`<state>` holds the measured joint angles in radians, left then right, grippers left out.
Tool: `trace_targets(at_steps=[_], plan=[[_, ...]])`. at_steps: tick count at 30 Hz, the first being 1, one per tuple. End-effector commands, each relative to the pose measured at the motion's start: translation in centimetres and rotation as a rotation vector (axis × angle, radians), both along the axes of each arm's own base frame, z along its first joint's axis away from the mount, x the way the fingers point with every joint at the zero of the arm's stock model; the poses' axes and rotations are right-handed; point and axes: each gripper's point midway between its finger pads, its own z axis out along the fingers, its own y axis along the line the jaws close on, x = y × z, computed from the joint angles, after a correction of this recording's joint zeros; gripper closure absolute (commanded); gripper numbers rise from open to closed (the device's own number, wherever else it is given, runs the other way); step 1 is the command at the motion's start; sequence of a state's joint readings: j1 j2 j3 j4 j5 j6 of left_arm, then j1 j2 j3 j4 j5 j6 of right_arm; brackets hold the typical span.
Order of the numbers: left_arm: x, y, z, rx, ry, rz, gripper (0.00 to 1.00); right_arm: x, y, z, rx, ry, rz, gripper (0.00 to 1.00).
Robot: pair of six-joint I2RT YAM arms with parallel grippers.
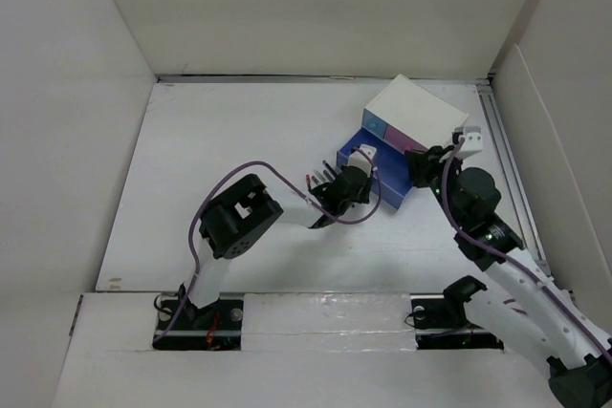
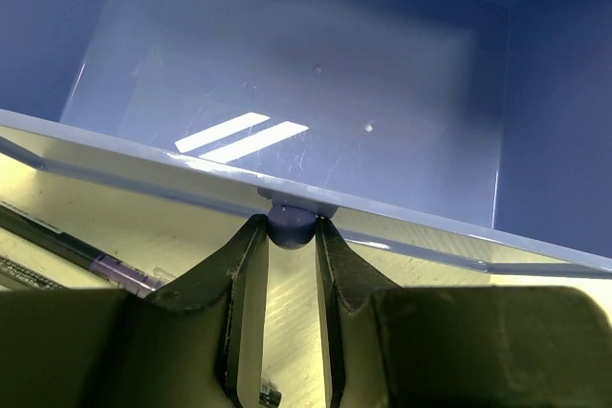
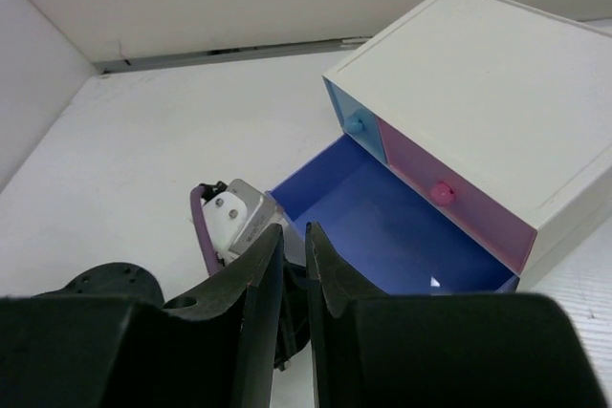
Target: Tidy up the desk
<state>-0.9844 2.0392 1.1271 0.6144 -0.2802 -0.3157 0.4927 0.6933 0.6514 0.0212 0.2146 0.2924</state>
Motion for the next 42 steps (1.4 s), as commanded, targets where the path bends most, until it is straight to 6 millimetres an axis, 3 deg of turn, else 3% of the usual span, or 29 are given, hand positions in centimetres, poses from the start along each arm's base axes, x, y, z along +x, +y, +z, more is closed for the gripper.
trace_targets(at_steps=[1, 6, 14, 15, 17, 18, 21, 22, 24, 25, 27, 28, 30, 31, 32, 33, 34, 35, 36, 37, 39, 42], plan=[[0.0, 0.0, 3.4, -0.068, -0.043, 0.009, 1.0, 1.2, -0.1, -1.1, 0.001, 0.01, -0.045, 0.79], [-0.1, 0.6, 3.5, -0.046, -0.053, 0.009, 1.0, 2.9, 0.3, -3.5, -0.027, 0.08, -0.077, 0.8], [-0.3, 1.4, 3.6, -0.051, -0.056, 0.029, 0.99, 2.7, 0.2, -2.6, -0.016, 0.052, -0.075, 0.79], [-0.3, 1.5, 3.8, -0.053, -0.057, 0.034, 0.83, 2.5, 0.2, -2.5, -0.018, 0.05, -0.072, 0.78], [-0.2, 1.7, 4.6, -0.063, -0.066, 0.043, 0.65, 2.2, 0.0, -2.2, -0.024, 0.049, -0.071, 0.75], [-0.3, 1.8, 4.8, -0.061, -0.067, 0.044, 0.5, 2.1, -0.1, -2.2, -0.028, 0.048, -0.071, 0.75], [-0.3, 2.4, 6.1, -0.068, -0.076, 0.063, 0.41, 1.6, 0.1, -1.8, -0.037, 0.04, -0.043, 0.72], [-0.2, 2.6, 7.7, -0.092, -0.091, 0.078, 0.4, 1.3, 0.6, -2.0, -0.043, 0.047, -0.006, 0.71], [-0.5, 3.2, 8.9, -0.103, -0.099, 0.082, 0.32, 0.9, 1.0, -2.6, -0.05, 0.063, 0.022, 0.71], [-0.6, 3.5, 11.2, -0.141, -0.127, 0.085, 0.28, 0.7, 1.2, -3.1, -0.057, 0.075, 0.037, 0.71], [-1.0, 4.3, 12.8, -0.16, -0.146, 0.093, 0.19, 0.6, 1.4, -3.8, -0.065, 0.087, 0.053, 0.79], [-1.1, 5.2, 15.3, -0.196, -0.18, 0.113, 0.18, 0.4, 1.7, -4.5, -0.069, 0.101, 0.071, 0.84], [-1.3, 6.6, 16.1, -0.2, -0.185, 0.149, 0.25, 0.5, 2.4, -5.6, -0.081, 0.126, 0.107, 0.95], [-1.5, 7.9, 18.2, -0.232, -0.213, 0.189, 0.29, 0.3, 3.4, -6.1, -0.082, 0.136, 0.152, 0.98], [-1.8, 8.8, 18.1, -0.236, -0.206, 0.208, 0.42, 0.3, 4.0, -6.5, -0.087, 0.15, 0.172, 1.0], [-2.3, 9.8, 19.4, -0.262, -0.215, 0.224, 0.53, 0.2, 5.0, -7.2, -0.099, 0.173, 0.201, 1.0], [-2.6, 10.6, 19.7, -0.271, -0.214, 0.238, 0.62, 0.5, 5.9, -8.8, -0.129, 0.218, 0.22, 1.0], [-2.8, 12.8, 19.3, -0.289, -0.189, 0.273, 0.83, 0.7, 7.7, -9.4, -0.158, 0.24, 0.25, 1.0], [-2.9, 12.7, 19.3, -0.291, -0.186, 0.265, 0.83, 0.9, 7.8, -10.5, -0.174, 0.27, 0.251, 1.0], [-3.0, 13.3, 19.2, -0.298, -0.18, 0.269, 0.87, 1.2, 8.5, -10.4, -0.184, 0.272, 0.257, 1.0], [-3.3, 15.4, 17.4, -0.269, -0.16, 0.296, 0.93, 2.3, 9.6, -12.1, -0.225, 0.315, 0.253, 0.98], [-3.6, 16.9, 17.1, -0.267, -0.161, 0.318, 0.93, 3.8, 10.3, -13.4, -0.25, 0.339, 0.233, 0.86]])
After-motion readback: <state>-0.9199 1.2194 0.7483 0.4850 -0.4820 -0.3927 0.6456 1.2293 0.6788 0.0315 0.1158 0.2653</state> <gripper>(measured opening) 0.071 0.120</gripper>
